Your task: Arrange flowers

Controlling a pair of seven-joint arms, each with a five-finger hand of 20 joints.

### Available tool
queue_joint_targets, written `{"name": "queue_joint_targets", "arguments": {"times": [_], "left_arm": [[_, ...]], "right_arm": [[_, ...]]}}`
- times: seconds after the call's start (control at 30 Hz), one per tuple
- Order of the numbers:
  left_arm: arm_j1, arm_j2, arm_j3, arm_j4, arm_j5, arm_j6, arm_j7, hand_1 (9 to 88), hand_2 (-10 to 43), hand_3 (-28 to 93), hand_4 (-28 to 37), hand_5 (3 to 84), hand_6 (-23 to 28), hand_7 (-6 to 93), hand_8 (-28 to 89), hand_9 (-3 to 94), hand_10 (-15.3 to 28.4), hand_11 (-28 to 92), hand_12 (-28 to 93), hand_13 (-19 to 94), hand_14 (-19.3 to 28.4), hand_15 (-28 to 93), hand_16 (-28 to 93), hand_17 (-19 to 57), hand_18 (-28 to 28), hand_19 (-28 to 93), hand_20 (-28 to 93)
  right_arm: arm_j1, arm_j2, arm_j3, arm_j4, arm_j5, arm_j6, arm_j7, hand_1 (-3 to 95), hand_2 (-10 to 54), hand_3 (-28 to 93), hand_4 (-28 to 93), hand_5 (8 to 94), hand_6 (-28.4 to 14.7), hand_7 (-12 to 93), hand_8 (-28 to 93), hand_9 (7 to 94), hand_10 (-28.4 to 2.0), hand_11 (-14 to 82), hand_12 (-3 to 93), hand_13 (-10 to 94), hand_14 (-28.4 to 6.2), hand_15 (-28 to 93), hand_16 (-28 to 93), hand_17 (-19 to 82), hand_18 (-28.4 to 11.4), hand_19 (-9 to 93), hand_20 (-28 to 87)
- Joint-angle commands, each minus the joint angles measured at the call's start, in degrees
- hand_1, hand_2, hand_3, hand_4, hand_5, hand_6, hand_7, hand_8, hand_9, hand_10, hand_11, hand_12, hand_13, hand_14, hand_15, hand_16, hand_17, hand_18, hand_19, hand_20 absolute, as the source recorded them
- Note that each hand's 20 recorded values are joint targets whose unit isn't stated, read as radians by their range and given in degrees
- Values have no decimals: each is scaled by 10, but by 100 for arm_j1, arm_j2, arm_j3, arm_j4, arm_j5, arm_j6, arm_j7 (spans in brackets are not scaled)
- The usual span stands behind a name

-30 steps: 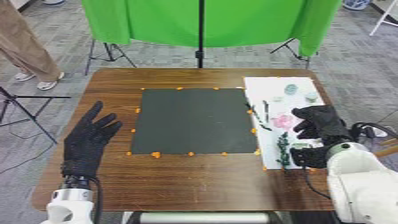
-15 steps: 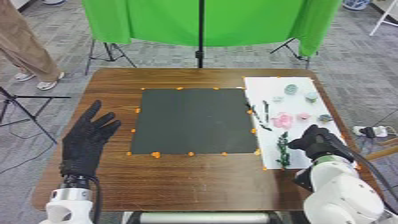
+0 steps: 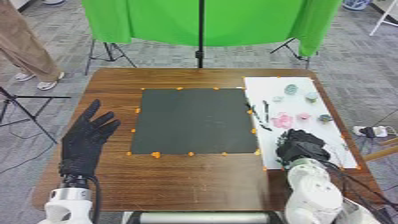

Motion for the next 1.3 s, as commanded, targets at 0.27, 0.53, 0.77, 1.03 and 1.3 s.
{"name": "queue_joint_targets", "arguments": {"times": [0.27,0.53,0.77,1.03,1.3], "left_arm": [[70,-72,-45,-12,-10,51,-55,261,76,740,-214,320,66,127,-92,332,198,272,135,241,257,558,-74,-88,237,490,240],[46,-28,-17,-5,-30,78,25,261,76,740,-214,320,66,128,-92,332,198,272,135,241,256,558,-73,-88,237,490,241],[89,13,-34,-38,-50,101,65,261,77,740,-214,320,65,127,-93,332,198,273,135,241,257,558,-73,-88,237,489,241],[207,148,-80,-156,-115,273,223,261,77,740,-214,320,66,128,-93,332,199,272,135,241,256,558,-73,-88,237,490,242],[98,242,-149,-255,-75,314,177,262,77,741,-214,320,66,128,-92,332,199,273,135,241,257,560,-73,-87,237,491,242]], "right_arm": [[15,243,-389,361,-685,1119,-170,564,-95,704,-282,855,-44,245,69,827,-123,532,259,798,-97,766,164,412,-256,932,404],[84,401,-337,197,-880,1773,-102,562,-95,738,-283,878,-54,234,96,852,-124,523,254,816,-96,763,169,427,-251,932,435],[33,371,-210,-206,-1079,1997,-274,564,-95,754,-283,893,-58,222,116,866,-127,521,252,825,-96,765,174,440,-252,932,468],[1420,-429,-1104,-264,-834,1695,-1244,558,-95,769,-283,901,-59,215,131,876,-130,519,248,835,-96,767,177,448,-254,932,493],[2780,-2199,-2204,908,-708,1331,-2516,552,-95,779,-276,907,-59,209,142,883,-130,521,247,839,-98,772,179,450,-255,932,510]]}}
